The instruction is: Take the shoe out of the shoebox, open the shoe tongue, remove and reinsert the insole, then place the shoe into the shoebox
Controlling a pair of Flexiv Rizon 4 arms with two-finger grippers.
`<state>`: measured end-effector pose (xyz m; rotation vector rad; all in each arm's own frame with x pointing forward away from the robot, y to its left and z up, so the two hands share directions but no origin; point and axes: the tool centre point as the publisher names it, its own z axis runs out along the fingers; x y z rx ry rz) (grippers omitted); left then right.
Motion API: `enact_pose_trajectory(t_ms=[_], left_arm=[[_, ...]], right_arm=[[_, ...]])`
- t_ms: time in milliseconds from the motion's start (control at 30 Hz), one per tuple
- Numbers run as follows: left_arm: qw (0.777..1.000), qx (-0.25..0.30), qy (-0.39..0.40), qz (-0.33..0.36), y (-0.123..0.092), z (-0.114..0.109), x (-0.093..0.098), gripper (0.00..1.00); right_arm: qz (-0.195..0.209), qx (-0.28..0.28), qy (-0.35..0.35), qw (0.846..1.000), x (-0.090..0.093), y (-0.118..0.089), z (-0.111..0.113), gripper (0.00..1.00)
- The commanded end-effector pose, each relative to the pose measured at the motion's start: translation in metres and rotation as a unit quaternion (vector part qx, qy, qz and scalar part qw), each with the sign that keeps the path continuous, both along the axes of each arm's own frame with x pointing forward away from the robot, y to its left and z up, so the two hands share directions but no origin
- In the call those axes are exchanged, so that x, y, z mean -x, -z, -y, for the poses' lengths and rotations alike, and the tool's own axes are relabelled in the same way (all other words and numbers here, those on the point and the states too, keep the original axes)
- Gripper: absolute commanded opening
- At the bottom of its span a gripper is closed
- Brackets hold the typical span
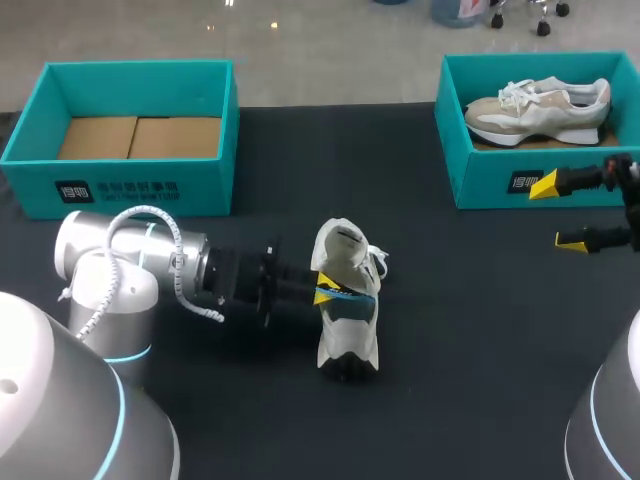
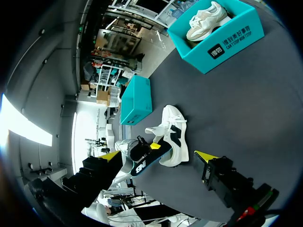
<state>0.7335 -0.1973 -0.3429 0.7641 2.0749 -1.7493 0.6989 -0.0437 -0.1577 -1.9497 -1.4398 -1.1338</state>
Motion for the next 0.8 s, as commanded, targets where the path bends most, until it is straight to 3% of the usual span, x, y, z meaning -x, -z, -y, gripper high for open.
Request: enact_pose_trajectory(t_ms=[33,233,400,500,600,800], left_arm=[[1.0,0.0,-0.001,0.003,-0.005,-0.001,0.004,0.35],[1.0,0.01,0.003,0.014,-0.016,-0.001,0.011,0.31],[1.0,0.015,0.007,0.021,-0.023,-0.002,0.018,0.15],[1.0,0.012,0.011,0.021,-0.023,-0.001,0.02,0.12],[1.0,0.008,0.013,0.021,-0.02,0.0,0.02,0.0],[1.0,0.007,0.011,0.023,-0.016,0.004,0.012,0.0]], right_arm=[[-0.001,0.002,0.001,1.0,0.001,0.0,-0.001,1.0],[-0.001,0.002,0.001,1.0,0.001,0.0,-0.001,1.0],[-0.001,0.002,0.001,1.0,0.001,0.0,-0.001,1.0],[-0.001,0.002,0.001,1.0,0.001,0.0,-0.001,1.0],[-0.001,0.002,0.001,1.0,0.001,0.0,-0.001,1.0],[-0.001,0.002,0.001,1.0,0.001,0.0,-0.001,1.0]])
